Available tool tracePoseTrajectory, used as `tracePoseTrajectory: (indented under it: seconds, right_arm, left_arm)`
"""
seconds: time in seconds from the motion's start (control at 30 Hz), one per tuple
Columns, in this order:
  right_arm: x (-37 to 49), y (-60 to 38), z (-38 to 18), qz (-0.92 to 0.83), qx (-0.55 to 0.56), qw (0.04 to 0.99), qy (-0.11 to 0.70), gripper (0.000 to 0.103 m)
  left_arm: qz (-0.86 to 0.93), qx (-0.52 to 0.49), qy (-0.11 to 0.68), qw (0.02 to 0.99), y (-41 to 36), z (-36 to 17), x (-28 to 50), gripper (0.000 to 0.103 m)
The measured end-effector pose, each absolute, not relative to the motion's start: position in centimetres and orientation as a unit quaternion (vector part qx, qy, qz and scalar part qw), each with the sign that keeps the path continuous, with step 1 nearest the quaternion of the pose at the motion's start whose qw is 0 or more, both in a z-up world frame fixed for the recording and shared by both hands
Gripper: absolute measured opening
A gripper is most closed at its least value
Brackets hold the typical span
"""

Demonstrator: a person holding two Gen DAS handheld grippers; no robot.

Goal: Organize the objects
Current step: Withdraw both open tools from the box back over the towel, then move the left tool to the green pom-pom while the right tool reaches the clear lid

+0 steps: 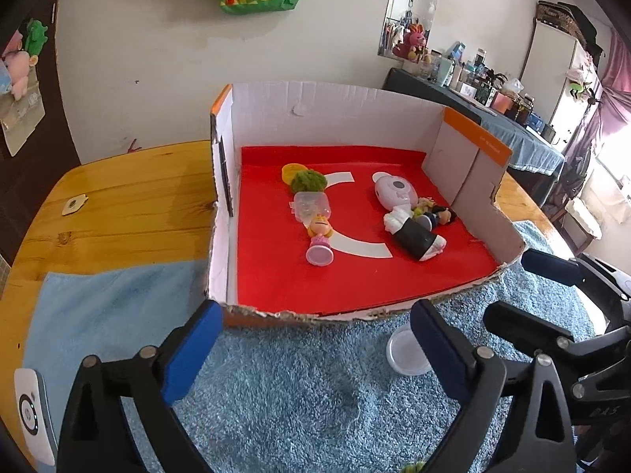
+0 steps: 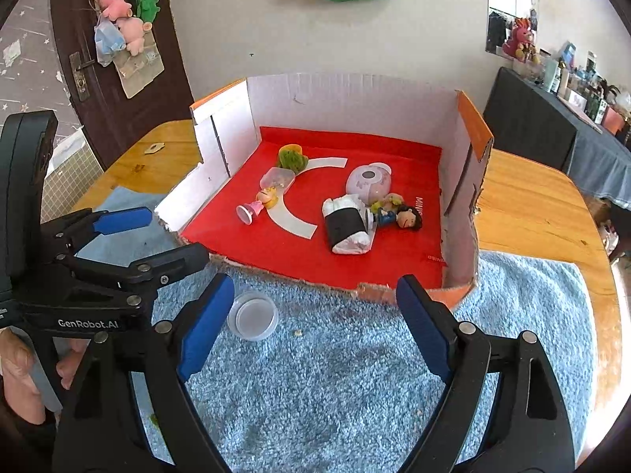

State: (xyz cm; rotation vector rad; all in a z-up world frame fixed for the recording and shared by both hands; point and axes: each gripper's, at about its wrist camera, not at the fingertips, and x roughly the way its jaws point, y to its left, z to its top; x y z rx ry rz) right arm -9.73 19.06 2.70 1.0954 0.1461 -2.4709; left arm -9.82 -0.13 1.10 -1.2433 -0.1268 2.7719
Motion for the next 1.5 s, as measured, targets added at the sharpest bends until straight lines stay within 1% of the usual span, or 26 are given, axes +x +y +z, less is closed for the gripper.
tracePoseTrajectory:
  seconds: [0.23,0.37,0.5,1.03,1.5]
  right_arm:
    - [-8.7,19.6,2.7,-0.893,0.394,0.212,0.053,0.087]
    - [-8.1,19.6,2.6,-0.893,0.395,0.212,0.054,0.087]
    - [-7.4,19.7,2.4,-0.892,0.395,0.211,0.057,0.093]
    - [-5.3,20.4,-0.1,-0.885,0.416,0.203,0.056,0.093]
    - [-4.8,21.9,-0.9,-0.886,0.420,0.192,0.044,0.093]
  left_arm:
    - [0.910,-0.410,-0.040,0.049,0.0,1.0,-8.9,0.098]
    - [0.911,-0.407,-0.041,0.044,0.0,1.0,-8.0,0.101]
    - [0.911,-0.407,-0.045,0.043,0.0,0.9,-7.3,0.101]
    - [0.905,-0.421,-0.054,0.036,-0.3,-0.8,-4.3,0.101]
    - [0.901,-0.424,-0.060,0.066,0.9,-0.5,0.0,0.101]
